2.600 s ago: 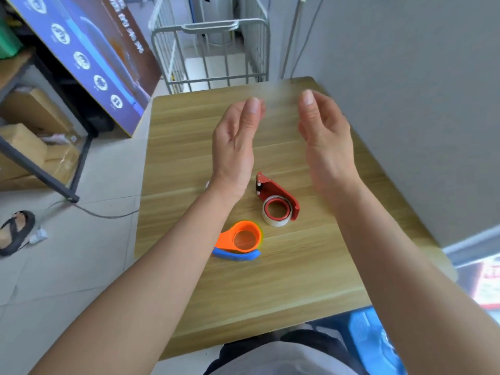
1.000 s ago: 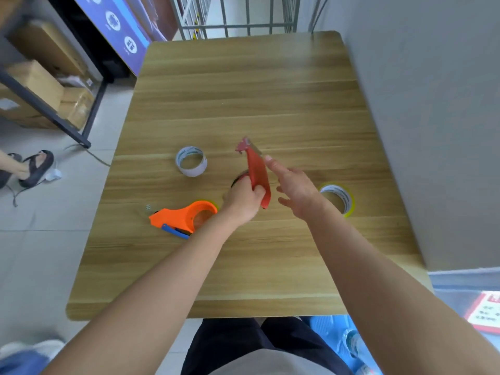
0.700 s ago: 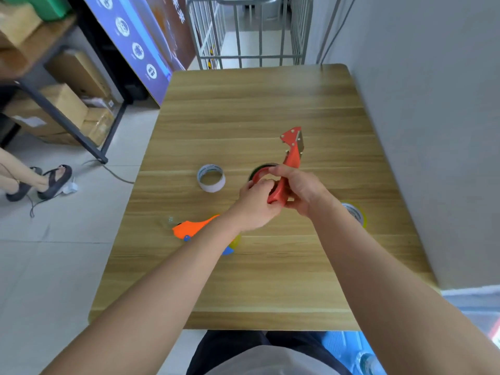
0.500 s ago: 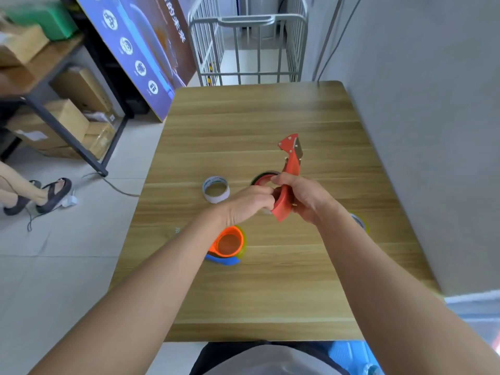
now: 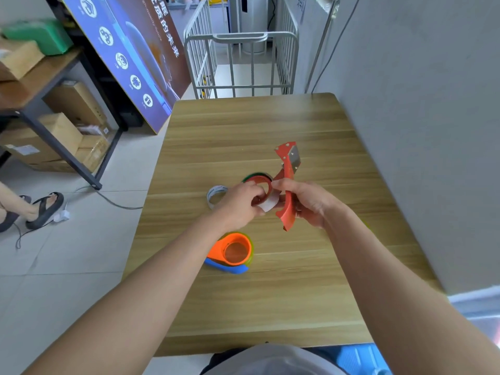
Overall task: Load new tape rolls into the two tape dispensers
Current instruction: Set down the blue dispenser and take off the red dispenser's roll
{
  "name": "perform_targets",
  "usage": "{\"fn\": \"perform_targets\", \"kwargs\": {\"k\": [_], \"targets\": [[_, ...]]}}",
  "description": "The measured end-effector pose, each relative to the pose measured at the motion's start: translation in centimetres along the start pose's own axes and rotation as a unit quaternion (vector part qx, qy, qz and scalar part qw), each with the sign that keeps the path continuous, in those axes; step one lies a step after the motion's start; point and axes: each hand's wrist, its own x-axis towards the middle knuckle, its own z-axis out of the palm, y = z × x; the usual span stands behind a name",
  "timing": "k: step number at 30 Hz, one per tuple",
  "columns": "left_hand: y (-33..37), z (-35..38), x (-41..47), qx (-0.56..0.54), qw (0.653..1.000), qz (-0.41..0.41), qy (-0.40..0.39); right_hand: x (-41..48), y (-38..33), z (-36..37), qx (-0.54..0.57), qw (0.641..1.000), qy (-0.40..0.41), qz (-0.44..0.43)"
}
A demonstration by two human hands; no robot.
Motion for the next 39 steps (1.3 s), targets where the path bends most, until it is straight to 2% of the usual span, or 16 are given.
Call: {"fn": "perform_targets", "kwargs": {"k": [2, 5, 8, 11, 13, 17, 19, 20, 23, 27, 31, 39], "targets": [[-0.3, -0.3, 0.1, -0.040, 0.998, 0.000, 0.046, 0.1, 0.1, 0.3, 0.049, 0.999, -0.006, -0.008], [-0.4, -0.4, 0.5, -0.059, 0.996, 0.002, 0.065, 0.3, 0.4, 0.8, 0.102, 0.995, 0.003, -0.021], [-0.4, 0.0, 0.7, -0.073, 0.995, -0.008, 0.074, 0.6, 0.5, 1.1, 0.083, 0.995, 0.043, -0.033], [-0.7, 0.2, 1.0, -0.161, 0.983, -0.046, 0.082, 1.0, 0.6, 1.1, 0.044, 0.995, 0.072, -0.044], [-0.8, -0.2, 1.3, -0.245, 0.961, -0.067, 0.113, 1.2, 0.7, 0.9, 0.026, 0.995, 0.084, -0.048], [-1.3, -1.6, 2.1, -0.405, 0.890, -0.120, 0.174, 1.7, 1.5, 0.3, -0.016, 0.988, 0.151, -0.035], [-1.9, -1.5, 2.6, -0.441, 0.865, -0.155, 0.184, 1.9, 1.9, -0.1, -0.017, 0.982, 0.186, -0.033], [-2.3, -1.1, 2.9, -0.440, 0.864, -0.165, 0.181, 2.0, 2.1, -0.3, -0.011, 0.979, 0.201, -0.034], [-3.3, 0.7, 3.6, -0.383, 0.903, -0.146, 0.130, 2.1, 2.5, -1.0, 0.005, 0.971, 0.238, -0.031], [-4.2, 3.5, 4.8, -0.250, 0.957, -0.133, 0.062, 2.2, 2.9, -1.9, 0.017, 0.965, 0.260, -0.033], [-5.0, 5.7, 6.0, -0.190, 0.968, -0.154, 0.052, 2.3, 3.9, -2.9, 0.032, 0.962, 0.271, -0.030], [-6.6, 10.4, 8.3, -0.118, 0.983, -0.132, 0.042, 1.7, 7.0, -4.8, 0.116, 0.949, 0.293, -0.021]]}}
